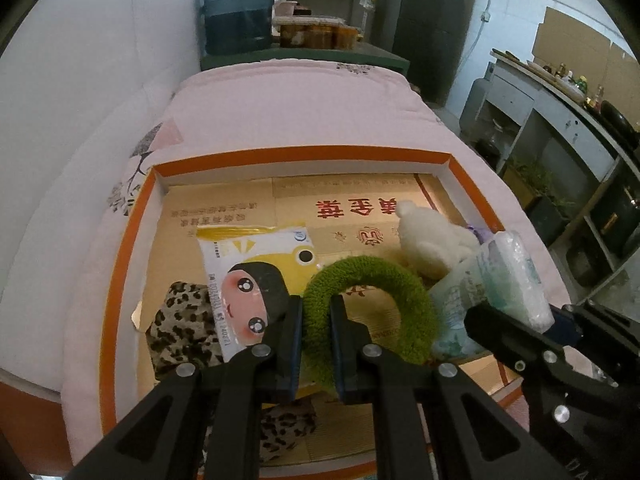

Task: Organize soft objects
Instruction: 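Lower ring and tissue pack into the box and open both tools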

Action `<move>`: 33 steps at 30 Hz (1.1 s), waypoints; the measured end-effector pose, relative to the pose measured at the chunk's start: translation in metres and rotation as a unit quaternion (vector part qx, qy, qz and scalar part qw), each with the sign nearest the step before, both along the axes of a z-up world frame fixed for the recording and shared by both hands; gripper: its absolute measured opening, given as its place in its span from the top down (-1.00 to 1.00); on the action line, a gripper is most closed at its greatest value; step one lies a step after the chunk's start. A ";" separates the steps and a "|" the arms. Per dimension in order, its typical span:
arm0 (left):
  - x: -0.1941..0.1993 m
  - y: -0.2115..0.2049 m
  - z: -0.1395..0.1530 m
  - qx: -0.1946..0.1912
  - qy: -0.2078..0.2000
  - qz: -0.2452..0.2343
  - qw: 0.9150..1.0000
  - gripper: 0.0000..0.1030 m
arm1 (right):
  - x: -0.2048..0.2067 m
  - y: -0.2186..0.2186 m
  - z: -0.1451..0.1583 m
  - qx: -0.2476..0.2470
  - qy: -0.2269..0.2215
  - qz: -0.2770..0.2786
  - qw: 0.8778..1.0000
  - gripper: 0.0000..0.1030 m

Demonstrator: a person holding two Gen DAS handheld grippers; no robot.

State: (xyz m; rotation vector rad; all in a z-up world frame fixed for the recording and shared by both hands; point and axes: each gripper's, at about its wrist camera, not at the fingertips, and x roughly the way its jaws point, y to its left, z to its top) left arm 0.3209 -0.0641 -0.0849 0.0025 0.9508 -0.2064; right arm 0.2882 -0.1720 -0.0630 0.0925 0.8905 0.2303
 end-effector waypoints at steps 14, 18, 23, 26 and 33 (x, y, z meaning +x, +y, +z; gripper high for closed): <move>-0.008 0.010 0.010 -0.034 -0.007 0.009 0.999 0.42 | -0.008 -0.020 0.000 0.016 0.010 -0.039 0.999 -0.09; -0.014 0.010 0.018 -0.041 -0.018 0.010 0.999 0.42 | -0.012 -0.022 0.003 0.007 0.005 -0.043 0.999 -0.11; -0.022 0.011 0.027 -0.046 -0.027 0.010 0.999 0.42 | -0.018 -0.026 0.005 0.004 0.001 -0.049 0.999 -0.12; -0.028 0.010 0.030 -0.045 -0.031 0.011 0.998 0.42 | -0.022 -0.028 0.007 0.004 0.001 -0.053 0.999 -0.12; -0.038 0.011 0.037 -0.041 -0.039 0.015 0.998 0.42 | -0.030 -0.030 0.013 0.003 -0.003 -0.055 0.998 -0.12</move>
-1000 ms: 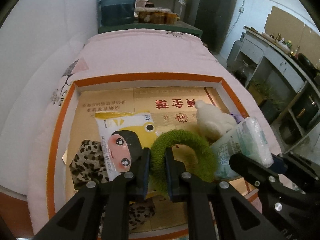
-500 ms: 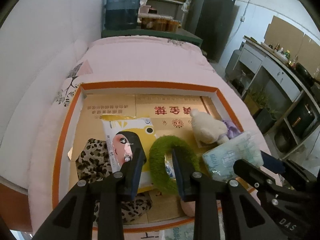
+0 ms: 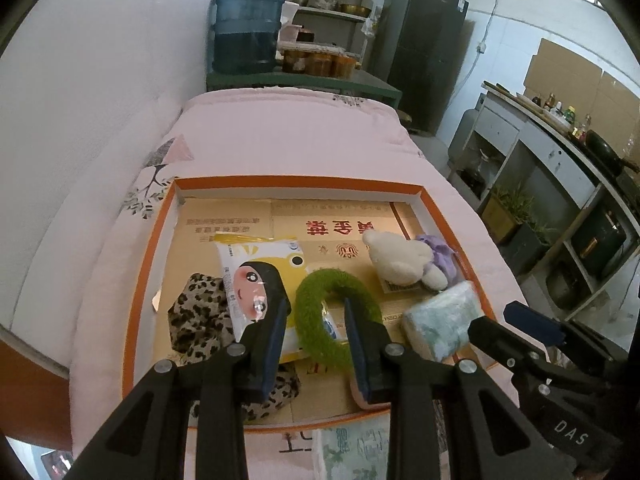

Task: Organize soft objects
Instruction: 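Lower ring and tissue pack into the box and open both tools, then withdraw both open tools from the box back toward the pile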

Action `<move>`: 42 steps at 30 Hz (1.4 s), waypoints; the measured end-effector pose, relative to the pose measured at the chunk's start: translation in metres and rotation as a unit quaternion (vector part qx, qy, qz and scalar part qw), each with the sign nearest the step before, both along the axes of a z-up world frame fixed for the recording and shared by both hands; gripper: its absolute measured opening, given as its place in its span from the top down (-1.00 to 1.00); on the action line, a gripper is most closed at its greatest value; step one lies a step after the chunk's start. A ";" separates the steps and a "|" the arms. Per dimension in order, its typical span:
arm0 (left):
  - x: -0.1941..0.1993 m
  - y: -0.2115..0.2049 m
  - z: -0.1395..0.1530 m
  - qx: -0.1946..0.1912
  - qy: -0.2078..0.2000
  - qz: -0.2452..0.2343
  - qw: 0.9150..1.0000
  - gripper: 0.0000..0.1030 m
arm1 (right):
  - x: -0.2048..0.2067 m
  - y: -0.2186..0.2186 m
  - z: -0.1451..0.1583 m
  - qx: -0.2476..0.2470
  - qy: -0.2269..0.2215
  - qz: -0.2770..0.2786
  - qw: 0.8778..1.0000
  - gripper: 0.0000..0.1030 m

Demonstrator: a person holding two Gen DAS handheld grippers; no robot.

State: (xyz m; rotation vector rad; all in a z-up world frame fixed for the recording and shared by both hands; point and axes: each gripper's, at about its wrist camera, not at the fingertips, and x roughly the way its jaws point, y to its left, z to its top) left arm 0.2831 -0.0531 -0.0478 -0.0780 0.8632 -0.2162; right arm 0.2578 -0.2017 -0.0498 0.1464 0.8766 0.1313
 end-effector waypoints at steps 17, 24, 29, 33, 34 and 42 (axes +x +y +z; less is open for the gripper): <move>-0.045 0.014 0.023 0.013 -0.040 0.014 0.999 0.42 | -0.036 0.007 0.022 -0.007 -0.024 0.004 1.000 -0.13; -0.064 0.026 0.023 0.008 -0.038 0.023 0.999 0.42 | -0.053 0.018 0.027 -0.006 -0.028 0.015 0.999 -0.12; -0.076 0.033 0.026 0.003 -0.041 0.028 0.999 0.42 | -0.062 0.024 0.028 -0.004 -0.030 0.022 0.999 -0.12; -0.085 0.036 0.029 0.001 -0.046 0.028 0.999 0.42 | -0.069 0.027 0.031 -0.004 -0.032 0.024 0.999 -0.12; -0.087 0.036 0.029 0.002 -0.047 0.027 0.999 0.42 | -0.071 0.028 0.032 -0.003 -0.034 0.025 0.999 -0.12; -0.113 0.040 0.034 0.004 -0.057 0.021 0.998 0.42 | -0.091 0.035 0.041 -0.005 -0.041 0.032 0.999 -0.12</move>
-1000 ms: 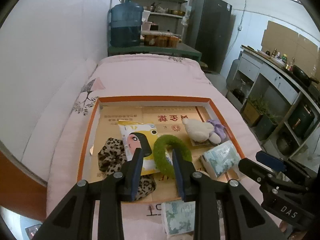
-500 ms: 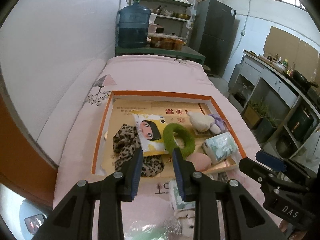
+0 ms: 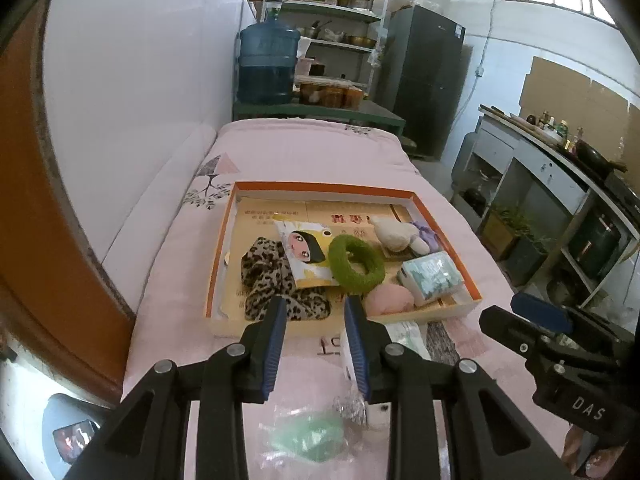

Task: Organize soft objects
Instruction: 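Withdraw both open tools from the box back toward the pile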

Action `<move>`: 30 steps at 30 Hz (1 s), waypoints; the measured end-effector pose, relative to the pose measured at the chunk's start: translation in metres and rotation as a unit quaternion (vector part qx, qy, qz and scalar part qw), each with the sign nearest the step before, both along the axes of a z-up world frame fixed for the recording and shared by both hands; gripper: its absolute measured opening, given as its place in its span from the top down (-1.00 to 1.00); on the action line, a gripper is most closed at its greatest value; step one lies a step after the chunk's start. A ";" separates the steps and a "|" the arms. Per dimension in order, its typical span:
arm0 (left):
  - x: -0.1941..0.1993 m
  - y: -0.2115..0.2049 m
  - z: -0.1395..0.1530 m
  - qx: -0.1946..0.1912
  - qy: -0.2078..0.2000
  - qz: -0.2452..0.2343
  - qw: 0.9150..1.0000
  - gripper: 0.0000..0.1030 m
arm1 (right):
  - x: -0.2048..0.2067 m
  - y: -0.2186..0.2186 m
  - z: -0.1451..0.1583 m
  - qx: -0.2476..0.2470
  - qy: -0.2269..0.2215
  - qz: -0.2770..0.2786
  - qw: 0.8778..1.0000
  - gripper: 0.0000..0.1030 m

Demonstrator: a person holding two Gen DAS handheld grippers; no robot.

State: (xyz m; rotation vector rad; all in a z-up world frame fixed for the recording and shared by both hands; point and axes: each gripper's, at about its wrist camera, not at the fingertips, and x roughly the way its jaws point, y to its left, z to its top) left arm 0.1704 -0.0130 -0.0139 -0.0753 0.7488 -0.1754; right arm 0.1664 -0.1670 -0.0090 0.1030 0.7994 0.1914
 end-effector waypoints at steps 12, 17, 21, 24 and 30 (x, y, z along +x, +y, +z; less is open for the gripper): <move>-0.030 0.013 -0.003 -0.005 0.000 0.001 1.000 0.42 | -0.033 0.008 0.005 -0.002 -0.009 0.007 1.000 -0.13; -0.041 0.016 -0.005 -0.009 0.000 0.000 1.000 0.42 | -0.047 0.013 0.004 -0.003 -0.010 0.011 1.000 -0.12; -0.048 0.018 -0.007 -0.013 0.001 0.000 1.000 0.42 | -0.056 0.016 0.004 -0.006 -0.014 0.013 1.000 -0.13; -0.053 0.020 -0.009 -0.015 0.000 0.000 1.000 0.42 | -0.062 0.017 0.003 -0.005 -0.015 0.013 1.000 -0.13; -0.061 0.024 -0.017 -0.028 0.001 0.002 1.000 0.42 | -0.073 0.014 -0.003 -0.008 -0.014 0.002 1.000 -0.12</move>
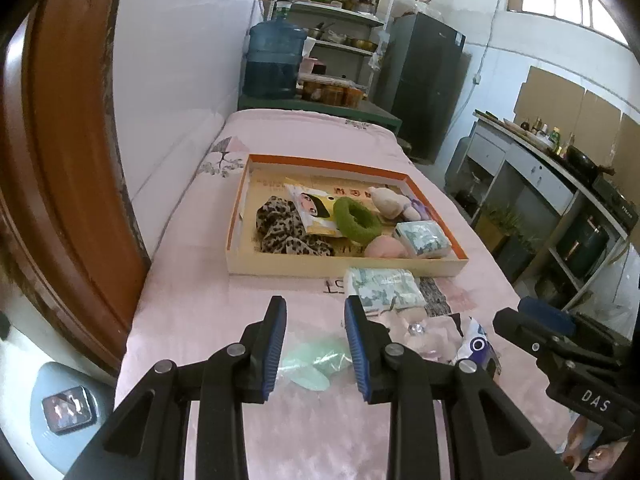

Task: Organize soft objects
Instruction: 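Withdraw both open tools from the box back toward the pile, then grasp the mint sponge bag with the left tool while the right tool grasps the purple wipes packet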

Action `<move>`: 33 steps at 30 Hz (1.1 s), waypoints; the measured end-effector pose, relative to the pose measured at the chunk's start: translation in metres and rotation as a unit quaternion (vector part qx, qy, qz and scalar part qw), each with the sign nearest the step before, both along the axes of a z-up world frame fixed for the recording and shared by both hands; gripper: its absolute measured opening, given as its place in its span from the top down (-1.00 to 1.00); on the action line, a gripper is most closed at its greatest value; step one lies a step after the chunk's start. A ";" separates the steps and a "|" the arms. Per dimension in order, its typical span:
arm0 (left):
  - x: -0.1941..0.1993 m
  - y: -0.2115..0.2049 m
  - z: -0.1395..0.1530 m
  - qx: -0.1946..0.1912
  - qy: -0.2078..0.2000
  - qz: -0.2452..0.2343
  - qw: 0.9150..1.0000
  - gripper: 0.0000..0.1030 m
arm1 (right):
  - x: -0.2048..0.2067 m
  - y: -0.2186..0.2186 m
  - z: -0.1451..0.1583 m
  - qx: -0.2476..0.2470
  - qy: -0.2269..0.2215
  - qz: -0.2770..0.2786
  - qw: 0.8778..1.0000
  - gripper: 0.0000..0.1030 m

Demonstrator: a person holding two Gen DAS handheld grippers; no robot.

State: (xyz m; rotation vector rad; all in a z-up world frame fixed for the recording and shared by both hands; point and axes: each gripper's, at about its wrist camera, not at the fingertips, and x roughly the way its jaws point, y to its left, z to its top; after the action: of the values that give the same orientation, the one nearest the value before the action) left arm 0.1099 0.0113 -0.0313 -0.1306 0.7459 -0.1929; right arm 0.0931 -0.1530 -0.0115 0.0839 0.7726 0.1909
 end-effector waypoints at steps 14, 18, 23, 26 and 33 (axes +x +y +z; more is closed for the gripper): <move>-0.009 0.006 -0.018 -0.015 0.001 -0.003 1.000 0.42 | -0.021 -0.027 -0.030 0.024 0.031 -0.050 0.998 -0.42; -0.010 0.008 -0.025 -0.016 0.008 -0.008 1.000 0.42 | -0.024 -0.028 -0.038 0.029 0.040 -0.055 0.997 -0.44; -0.011 0.010 -0.034 -0.017 0.016 -0.014 1.000 0.42 | -0.024 -0.031 -0.049 0.043 0.053 -0.065 0.996 -0.48; -0.010 0.010 -0.038 -0.019 0.020 -0.018 0.999 0.42 | -0.022 -0.035 -0.055 0.057 0.064 -0.077 0.993 -0.48; -0.003 0.010 -0.046 -0.027 0.030 -0.021 0.999 0.42 | -0.018 -0.038 -0.065 0.074 0.079 -0.086 0.990 -0.48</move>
State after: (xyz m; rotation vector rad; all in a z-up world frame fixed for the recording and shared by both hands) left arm 0.1068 0.0215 -0.0772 -0.1732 0.8038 -0.2499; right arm 0.0750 -0.1909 -0.0761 0.3091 0.9039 0.0784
